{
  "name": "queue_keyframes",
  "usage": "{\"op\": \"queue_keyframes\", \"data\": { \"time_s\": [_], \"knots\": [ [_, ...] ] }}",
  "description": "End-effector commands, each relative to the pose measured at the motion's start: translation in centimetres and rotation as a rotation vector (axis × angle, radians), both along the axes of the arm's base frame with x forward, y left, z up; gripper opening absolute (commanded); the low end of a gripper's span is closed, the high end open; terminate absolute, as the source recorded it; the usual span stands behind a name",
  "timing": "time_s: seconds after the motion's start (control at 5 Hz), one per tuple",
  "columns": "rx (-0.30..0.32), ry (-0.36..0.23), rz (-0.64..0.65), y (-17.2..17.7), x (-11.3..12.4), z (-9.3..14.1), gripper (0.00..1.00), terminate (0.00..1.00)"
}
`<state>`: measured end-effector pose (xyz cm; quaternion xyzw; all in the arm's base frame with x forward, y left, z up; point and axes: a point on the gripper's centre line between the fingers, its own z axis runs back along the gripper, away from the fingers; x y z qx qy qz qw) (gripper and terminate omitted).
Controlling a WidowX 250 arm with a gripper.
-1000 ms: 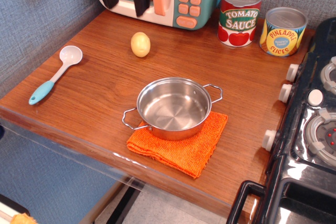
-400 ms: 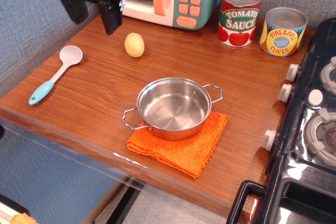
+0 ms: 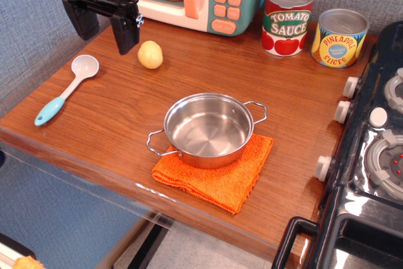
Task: Move the vegetable to the front of the oven.
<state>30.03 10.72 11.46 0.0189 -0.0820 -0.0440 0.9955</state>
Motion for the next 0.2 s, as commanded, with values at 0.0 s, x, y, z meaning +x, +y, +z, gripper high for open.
{"op": "queue_keyframes", "data": {
  "time_s": [0.0],
  "knots": [
    [0.019, -0.044, 0.013, 0.89, -1.33, 1.61, 1.00, 1.00]
  ]
}}
